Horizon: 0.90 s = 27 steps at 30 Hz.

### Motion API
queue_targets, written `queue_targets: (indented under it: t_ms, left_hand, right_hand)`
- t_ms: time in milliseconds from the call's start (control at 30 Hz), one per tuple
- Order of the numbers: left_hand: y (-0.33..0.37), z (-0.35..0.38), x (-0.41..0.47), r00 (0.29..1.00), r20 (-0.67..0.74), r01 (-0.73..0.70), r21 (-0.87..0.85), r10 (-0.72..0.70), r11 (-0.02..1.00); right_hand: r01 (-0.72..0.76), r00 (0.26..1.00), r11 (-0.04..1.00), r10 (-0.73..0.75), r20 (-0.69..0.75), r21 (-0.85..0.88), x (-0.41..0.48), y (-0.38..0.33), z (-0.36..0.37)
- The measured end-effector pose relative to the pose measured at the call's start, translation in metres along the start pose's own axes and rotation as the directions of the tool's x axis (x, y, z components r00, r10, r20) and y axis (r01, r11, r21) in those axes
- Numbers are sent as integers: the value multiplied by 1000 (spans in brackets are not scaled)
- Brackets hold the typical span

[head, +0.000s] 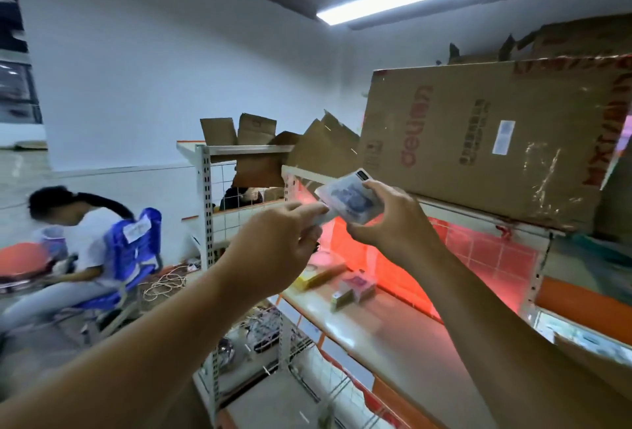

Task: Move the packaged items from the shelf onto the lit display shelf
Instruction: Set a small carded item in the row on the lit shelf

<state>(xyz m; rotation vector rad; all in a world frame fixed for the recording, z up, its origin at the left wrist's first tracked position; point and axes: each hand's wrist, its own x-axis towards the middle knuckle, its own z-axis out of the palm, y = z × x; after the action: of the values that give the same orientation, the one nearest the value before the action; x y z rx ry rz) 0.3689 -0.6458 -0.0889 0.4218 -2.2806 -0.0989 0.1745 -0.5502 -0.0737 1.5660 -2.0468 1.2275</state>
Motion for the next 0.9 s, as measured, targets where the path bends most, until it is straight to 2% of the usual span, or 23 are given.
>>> queue_targets:
  t_ms: [233,367,633,900]
  left_hand:
    - [-43,61,14,992,118,30,36,-35,999]
    - [-72,123,37,981,183,73,1,-72,997]
    - [-116,245,71,917,383,131,-21,-113,991]
    - [-153,331,91,882,453,186,-73,-133,980]
  right_hand:
    - [-99,994,990,93,64,100,-1,74,62]
    - [-143,986,981,129,106,133,11,132,103]
    - [-240,957,959,207,204,153,30,247,161]
    - [-318,914,948,301,273,20,47,330,212]
